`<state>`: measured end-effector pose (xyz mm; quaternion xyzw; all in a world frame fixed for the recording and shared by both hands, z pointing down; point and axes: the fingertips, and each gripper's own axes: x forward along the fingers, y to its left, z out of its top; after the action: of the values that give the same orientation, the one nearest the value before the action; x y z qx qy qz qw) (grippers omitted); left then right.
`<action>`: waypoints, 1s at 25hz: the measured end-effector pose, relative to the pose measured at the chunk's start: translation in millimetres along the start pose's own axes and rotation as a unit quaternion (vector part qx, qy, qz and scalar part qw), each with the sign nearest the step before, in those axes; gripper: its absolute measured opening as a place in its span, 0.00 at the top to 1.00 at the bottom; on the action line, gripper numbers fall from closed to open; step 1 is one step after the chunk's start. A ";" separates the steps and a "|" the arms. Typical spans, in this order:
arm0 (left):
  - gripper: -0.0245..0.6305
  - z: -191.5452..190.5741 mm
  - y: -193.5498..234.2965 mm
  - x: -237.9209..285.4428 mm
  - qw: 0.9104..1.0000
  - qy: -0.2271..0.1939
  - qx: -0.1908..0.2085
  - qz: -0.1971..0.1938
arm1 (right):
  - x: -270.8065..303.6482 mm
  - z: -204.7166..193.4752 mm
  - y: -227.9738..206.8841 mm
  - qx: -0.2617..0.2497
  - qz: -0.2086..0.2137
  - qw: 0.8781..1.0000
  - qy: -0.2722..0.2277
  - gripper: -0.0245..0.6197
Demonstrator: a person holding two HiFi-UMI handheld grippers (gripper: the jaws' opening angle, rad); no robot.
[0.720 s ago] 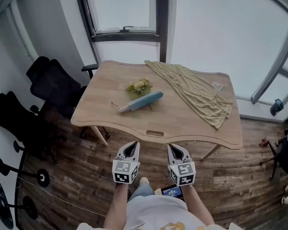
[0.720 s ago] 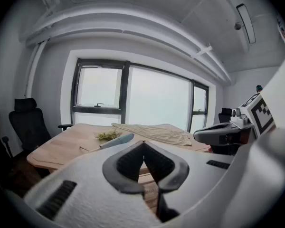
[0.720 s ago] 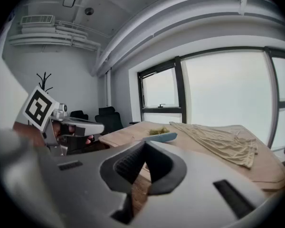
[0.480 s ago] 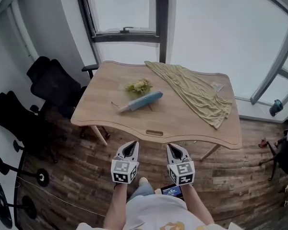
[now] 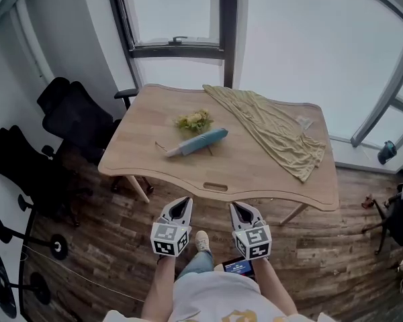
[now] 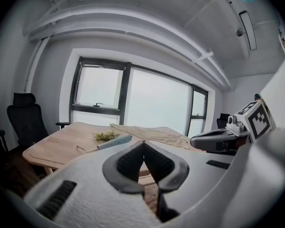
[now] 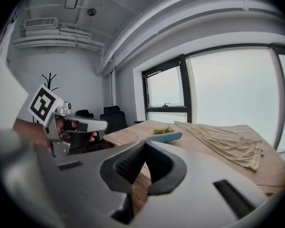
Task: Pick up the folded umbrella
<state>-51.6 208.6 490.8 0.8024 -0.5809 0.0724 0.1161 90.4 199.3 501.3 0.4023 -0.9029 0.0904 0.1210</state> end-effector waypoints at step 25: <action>0.93 30.5 137.9 226.9 0.998 0.051 0.002 -0.041 | 219.0 43.4 -123.0 0.034 -0.048 0.997 0.048 0.95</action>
<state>-111.6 -48.5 532.5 0.8212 -0.5404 0.1091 0.1471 34.5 -47.5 531.7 0.4444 -0.8721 0.1341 0.1547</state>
